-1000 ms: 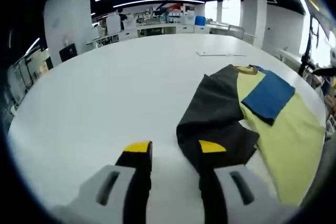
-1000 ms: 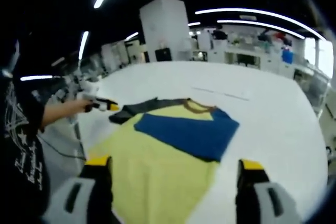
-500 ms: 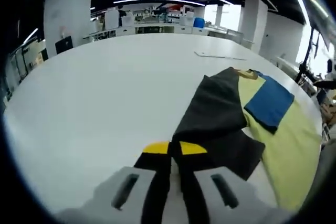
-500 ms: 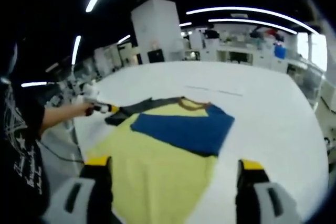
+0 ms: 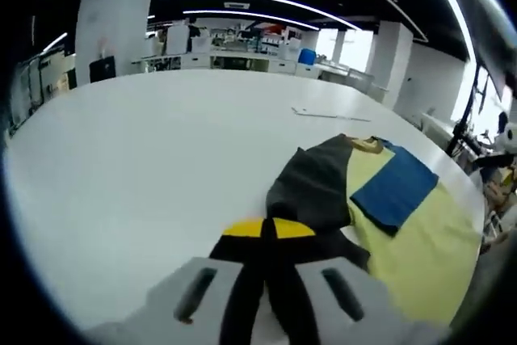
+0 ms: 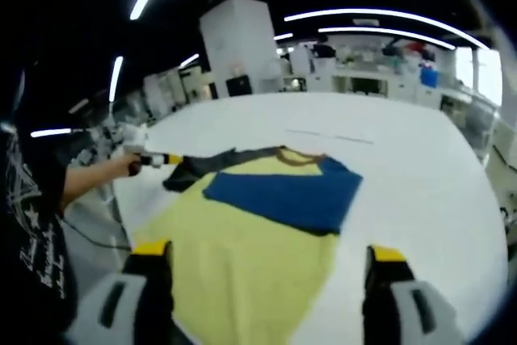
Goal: Fold the garment on the visible template until the final outline fits inside the template.
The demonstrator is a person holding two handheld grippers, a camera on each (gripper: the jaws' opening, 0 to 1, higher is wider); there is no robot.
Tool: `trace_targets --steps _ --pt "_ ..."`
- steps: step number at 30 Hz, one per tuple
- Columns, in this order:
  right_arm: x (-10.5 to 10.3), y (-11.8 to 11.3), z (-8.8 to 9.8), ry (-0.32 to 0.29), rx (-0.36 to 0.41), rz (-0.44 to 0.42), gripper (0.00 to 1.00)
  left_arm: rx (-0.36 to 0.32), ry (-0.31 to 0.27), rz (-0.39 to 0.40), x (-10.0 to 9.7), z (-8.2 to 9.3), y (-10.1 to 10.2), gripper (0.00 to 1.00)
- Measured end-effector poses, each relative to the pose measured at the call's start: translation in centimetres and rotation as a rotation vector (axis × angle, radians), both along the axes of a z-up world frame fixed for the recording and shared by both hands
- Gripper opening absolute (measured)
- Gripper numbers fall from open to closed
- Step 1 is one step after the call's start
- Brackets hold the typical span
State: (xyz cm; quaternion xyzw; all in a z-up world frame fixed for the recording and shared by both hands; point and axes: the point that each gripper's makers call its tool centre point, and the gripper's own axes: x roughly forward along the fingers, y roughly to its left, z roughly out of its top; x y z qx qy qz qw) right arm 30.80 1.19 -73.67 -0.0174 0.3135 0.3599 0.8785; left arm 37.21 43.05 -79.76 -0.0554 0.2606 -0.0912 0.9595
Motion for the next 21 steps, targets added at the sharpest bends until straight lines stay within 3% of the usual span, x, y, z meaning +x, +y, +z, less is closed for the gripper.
trace_targets --steps 4,5,15,21 --pt "-0.2 0.2 0.1 -0.002 0.001 0.008 0.99 0.023 -0.028 -0.037 0.0 1.0 -1.1 0.00" --pt "-0.2 0.2 0.1 -0.003 0.000 0.009 0.99 0.022 -0.034 -0.042 -0.4 1.6 -2.2 0.00" --pt "-0.6 0.2 0.2 -0.005 0.001 0.013 0.99 -0.028 -0.118 -0.092 0.0 5.6 -7.4 0.00" --pt "-1.1 0.3 0.2 -0.002 0.002 0.011 0.99 -0.036 -0.117 -0.159 0.4 5.8 -11.4 0.00"
